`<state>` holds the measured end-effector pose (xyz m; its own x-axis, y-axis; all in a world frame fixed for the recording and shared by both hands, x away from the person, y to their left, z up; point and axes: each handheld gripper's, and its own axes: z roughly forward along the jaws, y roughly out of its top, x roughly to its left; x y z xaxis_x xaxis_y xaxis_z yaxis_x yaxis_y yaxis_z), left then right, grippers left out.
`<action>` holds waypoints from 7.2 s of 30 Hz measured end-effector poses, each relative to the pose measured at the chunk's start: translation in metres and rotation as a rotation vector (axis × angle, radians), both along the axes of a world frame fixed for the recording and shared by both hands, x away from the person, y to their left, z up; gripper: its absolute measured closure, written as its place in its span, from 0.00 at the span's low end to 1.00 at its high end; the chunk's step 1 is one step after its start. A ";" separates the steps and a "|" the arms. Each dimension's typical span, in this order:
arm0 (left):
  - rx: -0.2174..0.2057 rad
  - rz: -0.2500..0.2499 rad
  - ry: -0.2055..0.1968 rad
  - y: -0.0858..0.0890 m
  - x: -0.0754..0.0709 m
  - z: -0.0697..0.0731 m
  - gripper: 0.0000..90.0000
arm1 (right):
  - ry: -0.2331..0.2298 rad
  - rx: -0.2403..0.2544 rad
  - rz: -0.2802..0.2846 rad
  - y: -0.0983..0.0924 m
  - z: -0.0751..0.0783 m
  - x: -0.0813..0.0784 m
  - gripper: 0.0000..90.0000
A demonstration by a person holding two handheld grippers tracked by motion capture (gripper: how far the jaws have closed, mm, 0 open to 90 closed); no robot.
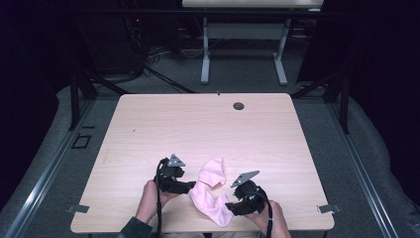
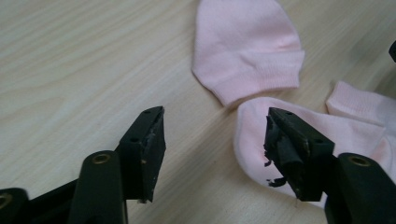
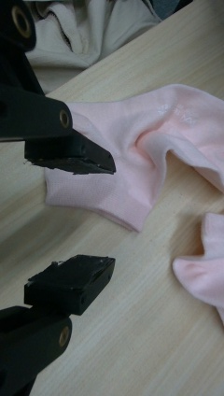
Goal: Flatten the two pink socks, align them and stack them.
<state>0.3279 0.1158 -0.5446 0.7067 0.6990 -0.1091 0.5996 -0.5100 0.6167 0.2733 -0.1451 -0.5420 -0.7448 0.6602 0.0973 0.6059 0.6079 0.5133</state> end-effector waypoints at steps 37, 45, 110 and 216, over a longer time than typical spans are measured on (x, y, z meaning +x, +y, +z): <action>-0.147 0.133 -0.040 0.023 -0.058 -0.012 0.99 | 0.004 0.048 -0.006 -0.017 0.016 0.002 0.94; -0.140 0.170 -0.038 0.025 -0.079 -0.027 0.99 | 0.031 -0.024 0.024 -0.007 0.005 0.011 0.93; 0.023 0.399 -0.163 0.073 -0.030 -0.048 0.01 | 0.022 -0.079 0.160 0.063 -0.011 0.094 0.93; -0.047 0.032 0.017 -0.014 0.055 -0.020 0.95 | -0.063 0.017 -0.215 -0.005 -0.019 0.129 0.80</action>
<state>0.3833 0.1023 -0.5648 0.6819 0.7151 -0.1539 0.6256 -0.4611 0.6293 0.4023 -0.1505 -0.5610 -0.5923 0.8029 0.0668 0.6866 0.4596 0.5633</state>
